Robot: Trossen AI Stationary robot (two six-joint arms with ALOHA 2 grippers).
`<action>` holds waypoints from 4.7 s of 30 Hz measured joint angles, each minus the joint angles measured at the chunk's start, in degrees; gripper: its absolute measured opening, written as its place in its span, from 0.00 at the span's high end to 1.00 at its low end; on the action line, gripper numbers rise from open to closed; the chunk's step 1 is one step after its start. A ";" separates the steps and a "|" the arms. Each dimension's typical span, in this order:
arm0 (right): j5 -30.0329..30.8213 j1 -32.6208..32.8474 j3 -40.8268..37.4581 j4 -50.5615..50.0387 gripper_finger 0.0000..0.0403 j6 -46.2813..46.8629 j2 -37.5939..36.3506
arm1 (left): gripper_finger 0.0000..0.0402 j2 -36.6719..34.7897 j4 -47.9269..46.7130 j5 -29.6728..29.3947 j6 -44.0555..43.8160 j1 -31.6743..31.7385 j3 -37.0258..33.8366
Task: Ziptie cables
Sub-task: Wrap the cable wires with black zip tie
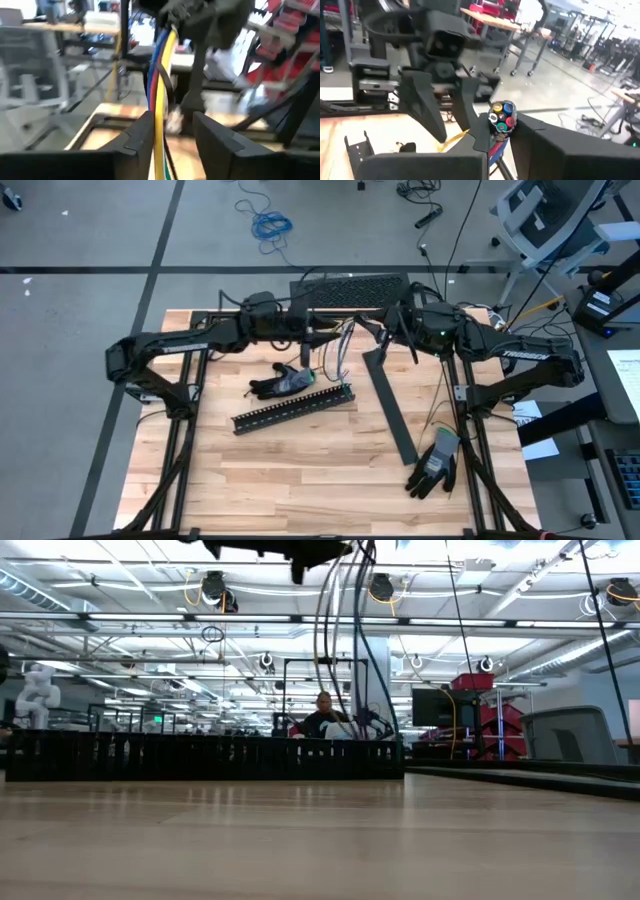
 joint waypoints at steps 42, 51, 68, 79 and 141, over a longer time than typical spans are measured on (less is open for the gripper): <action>-29.58 5.90 16.06 44.75 0.95 41.56 25.70 | 0.60 -40.61 -23.40 -32.04 27.78 10.73 0.00; -18.94 11.14 15.76 -10.31 0.95 43.65 24.72 | 0.60 -40.62 -27.35 -31.80 27.76 10.73 0.00; -30.04 8.63 15.91 54.65 0.95 50.67 40.33 | 0.60 -40.19 -26.43 -33.55 22.84 10.67 0.00; -14.33 14.94 16.02 -3.24 0.95 46.16 33.88 | 0.60 -39.04 -26.52 -34.47 27.06 10.67 0.00; -29.82 12.87 -20.31 12.99 0.45 42.71 19.81 | 1.00 -1.93 -28.57 -28.66 -47.62 -58.95 -25.63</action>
